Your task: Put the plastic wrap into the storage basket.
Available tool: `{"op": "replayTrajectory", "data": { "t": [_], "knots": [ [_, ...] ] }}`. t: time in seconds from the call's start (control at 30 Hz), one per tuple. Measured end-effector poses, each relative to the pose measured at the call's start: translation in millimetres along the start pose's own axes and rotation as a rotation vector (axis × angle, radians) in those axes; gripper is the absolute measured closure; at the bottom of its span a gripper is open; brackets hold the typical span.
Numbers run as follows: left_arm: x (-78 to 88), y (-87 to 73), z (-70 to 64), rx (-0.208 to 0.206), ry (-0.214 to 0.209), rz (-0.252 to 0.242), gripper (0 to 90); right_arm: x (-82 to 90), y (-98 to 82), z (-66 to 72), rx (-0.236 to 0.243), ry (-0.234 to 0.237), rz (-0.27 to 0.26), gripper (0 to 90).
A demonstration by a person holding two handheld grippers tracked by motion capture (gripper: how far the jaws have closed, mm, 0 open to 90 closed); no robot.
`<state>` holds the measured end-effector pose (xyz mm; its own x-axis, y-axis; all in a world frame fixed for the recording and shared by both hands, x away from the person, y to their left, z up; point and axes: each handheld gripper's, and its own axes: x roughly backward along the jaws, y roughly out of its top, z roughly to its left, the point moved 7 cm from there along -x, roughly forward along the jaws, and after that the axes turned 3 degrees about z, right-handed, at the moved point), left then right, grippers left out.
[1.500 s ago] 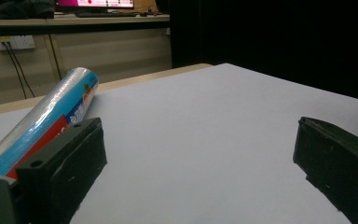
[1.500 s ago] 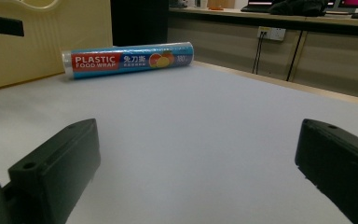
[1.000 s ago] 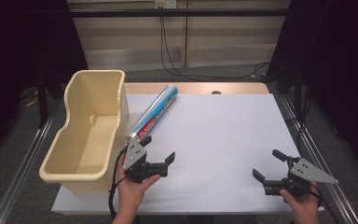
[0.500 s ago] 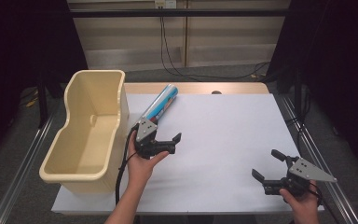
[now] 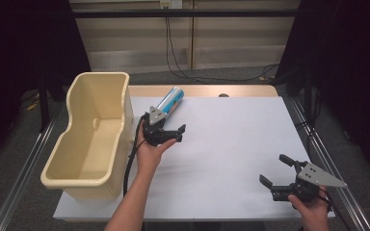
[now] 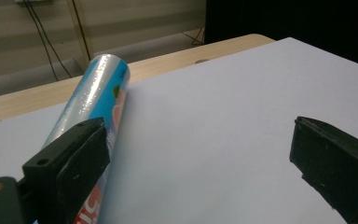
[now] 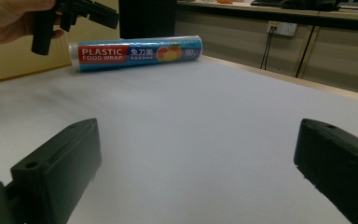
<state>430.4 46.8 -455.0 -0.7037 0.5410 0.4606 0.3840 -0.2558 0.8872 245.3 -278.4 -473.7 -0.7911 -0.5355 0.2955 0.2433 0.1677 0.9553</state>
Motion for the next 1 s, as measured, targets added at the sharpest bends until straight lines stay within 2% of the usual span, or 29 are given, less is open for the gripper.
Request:
{"op": "replayTrajectory", "data": {
  "t": [0.13, 0.3, 0.4, 0.43, 0.47, 0.53, 0.6, 0.7, 0.73, 0.9, 0.93, 0.97, 1.0],
  "knots": [
    [-11.3, -6.6, 14.4, 0.034, 0.057, 0.030, 6.8, -0.1, 0.6, 1.1, 0.004, 0.004, 0.000, 0.4],
    [-21.2, -15.4, 23.7, 0.049, 0.087, 0.074, 7.1, 0.2, 0.4, 0.2, 0.001, 0.004, -0.001, 0.5],
    [-26.5, -18.7, 26.3, 0.022, 0.102, 0.119, 7.4, -0.2, 0.2, -0.2, 0.001, 0.006, 0.001, 0.6],
    [-26.5, -18.7, 26.3, 0.022, 0.102, 0.119, 7.4, -0.2, 0.2, -0.2, 0.001, 0.006, 0.001, 0.6],
    [-29.6, -17.7, 26.3, -0.012, 0.106, 0.138, 7.4, -0.6, 0.0, 0.0, -0.001, 0.007, 0.002, 0.6],
    [-31.6, -16.4, 28.4, -0.006, 0.115, 0.141, 7.4, -0.7, -0.1, 0.4, -0.003, 0.010, 0.004, 0.6],
    [-32.6, -16.8, 32.9, 0.027, 0.127, 0.138, 7.5, -0.9, -0.1, 0.8, -0.002, 0.012, 0.003, 0.6],
    [-34.8, -21.9, 37.5, 0.023, 0.138, 0.171, 9.1, -1.1, -0.1, 0.9, 0.001, 0.012, 0.004, 0.6],
    [-35.2, -23.3, 38.8, 0.036, 0.143, 0.177, 9.7, -1.1, -0.1, 1.0, 0.001, 0.014, 0.005, 0.6],
    [-37.0, -23.0, 41.7, 0.015, 0.150, 0.174, 10.4, -2.0, -0.8, 1.5, 0.004, 0.018, 0.014, 0.7],
    [-37.6, -22.8, 41.9, 0.006, 0.152, 0.183, 10.3, -2.1, -0.6, 1.9, 0.007, 0.018, 0.013, 0.8],
    [-38.4, -22.8, 42.3, -0.022, 0.155, 0.203, 10.2, -2.0, -0.4, 2.6, 0.010, 0.022, 0.014, 0.8],
    [-39.1, -22.5, 42.7, -0.028, 0.158, 0.214, 9.5, -2.1, -0.2, 3.8, 0.009, 0.025, 0.015, 0.8]
  ]
}}
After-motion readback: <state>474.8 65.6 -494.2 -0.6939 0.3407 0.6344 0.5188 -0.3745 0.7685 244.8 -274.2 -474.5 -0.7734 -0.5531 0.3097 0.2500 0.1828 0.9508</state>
